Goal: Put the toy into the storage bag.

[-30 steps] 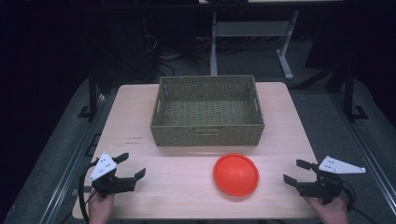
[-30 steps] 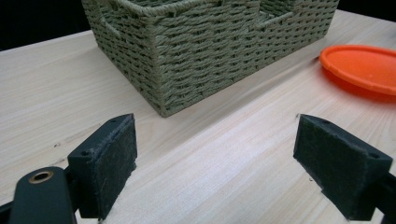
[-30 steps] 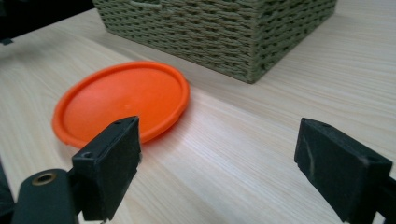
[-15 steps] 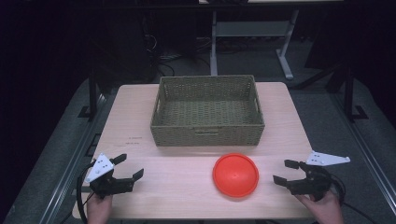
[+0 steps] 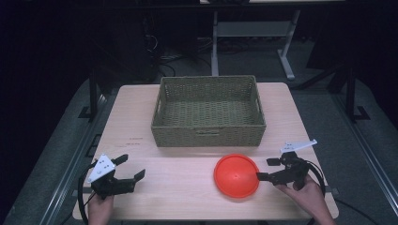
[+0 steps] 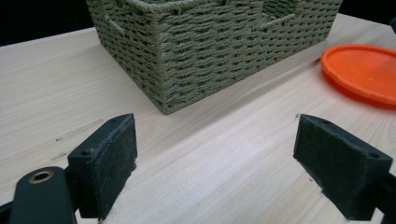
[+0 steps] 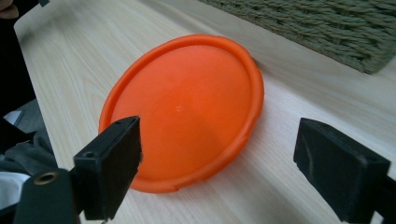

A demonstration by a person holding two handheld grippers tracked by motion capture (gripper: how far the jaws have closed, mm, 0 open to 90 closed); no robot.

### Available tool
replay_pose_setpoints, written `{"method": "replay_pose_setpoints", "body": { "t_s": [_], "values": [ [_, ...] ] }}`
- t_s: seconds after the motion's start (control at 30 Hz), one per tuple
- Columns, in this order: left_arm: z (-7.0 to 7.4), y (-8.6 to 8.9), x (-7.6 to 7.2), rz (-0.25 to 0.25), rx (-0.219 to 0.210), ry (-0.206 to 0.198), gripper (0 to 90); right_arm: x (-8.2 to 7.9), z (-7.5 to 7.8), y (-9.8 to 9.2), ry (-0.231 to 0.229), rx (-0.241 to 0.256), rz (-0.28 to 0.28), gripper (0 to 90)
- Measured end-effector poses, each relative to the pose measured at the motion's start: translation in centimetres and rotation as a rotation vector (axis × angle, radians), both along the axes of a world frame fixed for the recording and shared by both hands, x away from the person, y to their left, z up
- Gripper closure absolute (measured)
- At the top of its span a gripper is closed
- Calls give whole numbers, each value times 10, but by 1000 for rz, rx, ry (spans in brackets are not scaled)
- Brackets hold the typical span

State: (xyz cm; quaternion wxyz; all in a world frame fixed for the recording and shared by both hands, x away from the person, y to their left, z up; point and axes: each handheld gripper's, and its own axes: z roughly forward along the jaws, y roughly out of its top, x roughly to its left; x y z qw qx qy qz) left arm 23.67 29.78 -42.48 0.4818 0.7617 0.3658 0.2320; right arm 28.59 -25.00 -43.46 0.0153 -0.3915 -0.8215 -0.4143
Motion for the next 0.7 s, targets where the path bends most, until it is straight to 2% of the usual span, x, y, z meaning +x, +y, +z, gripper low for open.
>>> {"method": "replay_pose_setpoints", "body": {
  "t_s": [0.07,0.1,0.13,0.23,0.3,0.37,0.47,0.53,0.7],
  "values": [
    [0,0,0,1,5,0,128,5,0,4,16,-2,8,175],
    [0,0,0,1,8,2,128,9,-1,5,26,-19,15,179],
    [0,0,0,3,7,4,128,16,-3,8,63,-36,16,187],
    [-1,1,1,5,7,5,128,20,-3,12,72,-47,23,207],
    [-1,0,1,5,9,6,129,24,-2,14,80,-38,23,222],
    [-1,0,1,2,12,7,128,27,-1,18,100,-76,25,235],
    [0,0,1,1,14,10,128,29,2,21,100,-91,26,260],
    [0,0,0,0,13,14,128,32,0,20,117,-84,20,276],
    [0,1,1,7,9,16,129,35,-5,20,129,-105,14,363]
  ]
}}
